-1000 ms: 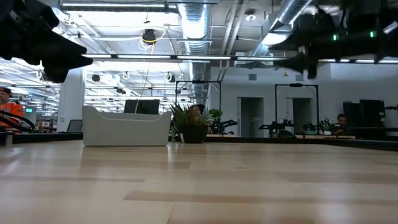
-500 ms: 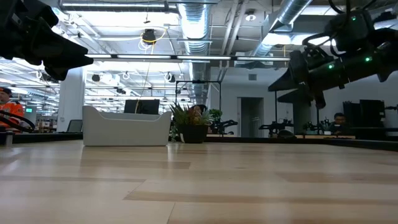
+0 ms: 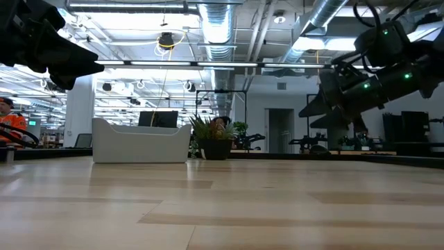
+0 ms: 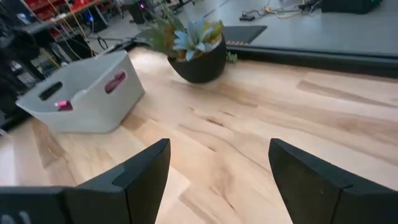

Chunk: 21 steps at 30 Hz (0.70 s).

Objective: Pick and place USB-C Cables
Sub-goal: Return to Home Position

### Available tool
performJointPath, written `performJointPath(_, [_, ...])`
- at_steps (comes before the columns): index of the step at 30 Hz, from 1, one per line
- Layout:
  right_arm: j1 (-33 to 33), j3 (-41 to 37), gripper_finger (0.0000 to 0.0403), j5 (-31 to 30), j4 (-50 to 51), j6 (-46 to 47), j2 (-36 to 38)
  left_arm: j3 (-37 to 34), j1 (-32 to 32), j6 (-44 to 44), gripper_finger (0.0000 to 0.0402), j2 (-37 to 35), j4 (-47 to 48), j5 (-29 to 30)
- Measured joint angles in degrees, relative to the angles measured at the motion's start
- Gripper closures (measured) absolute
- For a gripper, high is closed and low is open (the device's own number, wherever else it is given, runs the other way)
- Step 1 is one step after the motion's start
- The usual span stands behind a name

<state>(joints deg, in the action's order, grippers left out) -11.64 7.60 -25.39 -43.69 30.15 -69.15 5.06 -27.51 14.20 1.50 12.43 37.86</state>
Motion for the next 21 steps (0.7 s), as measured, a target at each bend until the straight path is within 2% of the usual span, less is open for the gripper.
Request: performJointPath(21, [0.0,0.0,0.0106,0.0,-0.1,-0.2,-13.1,0.0,0.0,0.0,0.0251,0.0,0.0,0.0])
